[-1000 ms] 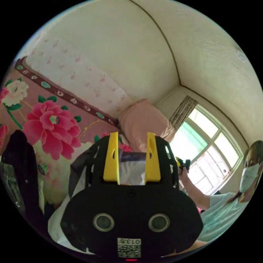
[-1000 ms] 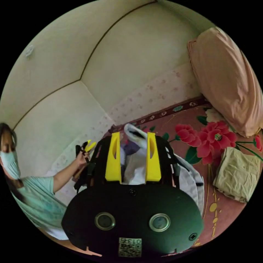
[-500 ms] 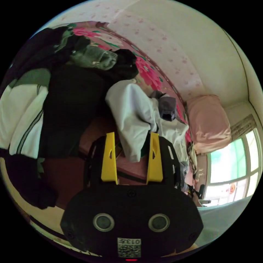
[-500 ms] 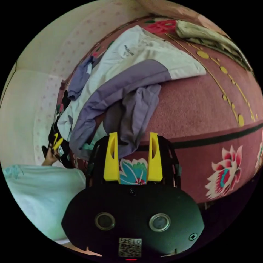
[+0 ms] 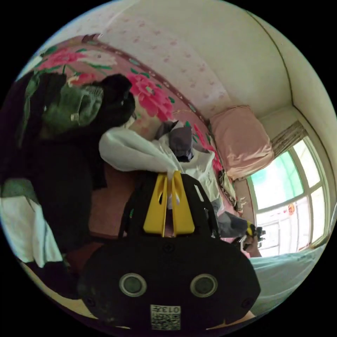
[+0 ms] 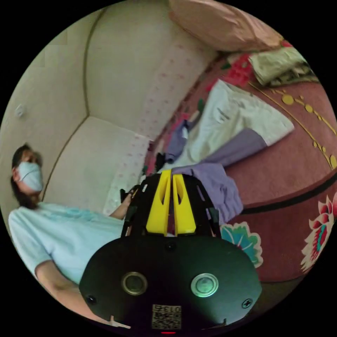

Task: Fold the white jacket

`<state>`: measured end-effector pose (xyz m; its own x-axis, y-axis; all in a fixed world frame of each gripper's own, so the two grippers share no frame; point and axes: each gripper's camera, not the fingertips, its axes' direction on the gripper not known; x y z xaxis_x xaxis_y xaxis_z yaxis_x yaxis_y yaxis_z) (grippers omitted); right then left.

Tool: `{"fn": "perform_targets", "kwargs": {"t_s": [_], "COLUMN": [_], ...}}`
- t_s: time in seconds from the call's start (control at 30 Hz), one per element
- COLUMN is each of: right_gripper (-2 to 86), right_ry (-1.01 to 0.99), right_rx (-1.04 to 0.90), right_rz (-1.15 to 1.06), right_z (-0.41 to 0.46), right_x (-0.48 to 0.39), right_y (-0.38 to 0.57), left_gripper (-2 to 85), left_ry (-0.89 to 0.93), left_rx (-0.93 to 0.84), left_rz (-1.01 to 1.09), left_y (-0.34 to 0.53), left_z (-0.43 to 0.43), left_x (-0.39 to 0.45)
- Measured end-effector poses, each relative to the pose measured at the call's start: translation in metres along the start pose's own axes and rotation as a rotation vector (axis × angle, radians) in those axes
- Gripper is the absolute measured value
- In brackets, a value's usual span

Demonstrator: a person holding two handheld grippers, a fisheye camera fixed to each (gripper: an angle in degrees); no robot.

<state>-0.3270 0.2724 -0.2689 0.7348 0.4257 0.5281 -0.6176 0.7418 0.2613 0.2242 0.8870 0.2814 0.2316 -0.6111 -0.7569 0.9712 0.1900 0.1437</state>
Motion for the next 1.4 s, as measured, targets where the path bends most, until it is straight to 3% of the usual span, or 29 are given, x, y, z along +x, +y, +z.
{"fn": "perform_targets", "kwargs": {"t_s": [0.2, 0.33, 0.43, 0.5, 0.57, 0.73, 0.8, 0.93, 1.1, 1.23, 1.3, 1.4], "right_gripper": [0.4, 0.9, 2.3, 5.3, 7.8, 10.4, 11.5, 15.9, 17.6, 16.1, 14.7, 13.6], "right_ry": [-0.282, -0.268, -0.023, 0.239, 0.289, 0.439, 0.604, 0.83, 0.718, 0.697, 0.865, 0.92], "right_rx": [0.15, 0.195, 0.252, 0.329, 0.344, 0.259, 0.171, -0.142, -0.593, -0.737, -0.764, -0.765], "right_rz": [-0.368, -0.384, -0.119, 0.178, 0.288, 0.267, 0.07, -0.287, -0.553, -0.779, -0.911, -0.82], "right_z": [-0.066, -0.048, -0.025, -0.021, -0.026, -0.057, -0.06, -0.013, 0.071, 0.112, 0.131, 0.139], "right_x": [-0.114, -0.137, -0.127, -0.098, -0.074, -0.073, -0.101, -0.123, -0.116, -0.143, -0.136, -0.104], "right_y": [0.032, 0.022, 0.016, 0.038, 0.057, 0.075, 0.065, 0.056, 0.063, 0.088, 0.103, 0.093], "left_gripper": [2.5, 5.0, 7.6, 9.8, 11.0, 11.4, 11.5, 14.2, 18.7, 19.5, 18.6, 16.5], "left_ry": [-0.078, 0.047, 0.09, 0.096, 0.097, 0.029, 0.016, 0.068, 0.053, -0.005, -0.024, -0.015], "left_rx": [0.162, 0.132, 0.149, 0.06, 0.033, -0.09, -0.275, -0.445, -0.574, -0.56, -0.541, -0.474], "left_rz": [0.108, -0.123, -0.161, -0.167, -0.197, -0.112, 0.043, 0.1, 0.033, 0.023, -0.069, -0.173], "left_y": [-0.022, -0.012, 0.035, 0.076, 0.106, 0.148, 0.156, 0.164, 0.147, 0.137, 0.135, 0.138], "left_z": [-0.052, -0.032, -0.016, 0.005, 0.014, 0.027, 0.055, 0.114, 0.191, 0.217, 0.227, 0.221], "left_x": [0.039, 0.005, 0.005, 0.013, 0.018, 0.067, 0.11, 0.153, 0.188, 0.21, 0.206, 0.201]}}
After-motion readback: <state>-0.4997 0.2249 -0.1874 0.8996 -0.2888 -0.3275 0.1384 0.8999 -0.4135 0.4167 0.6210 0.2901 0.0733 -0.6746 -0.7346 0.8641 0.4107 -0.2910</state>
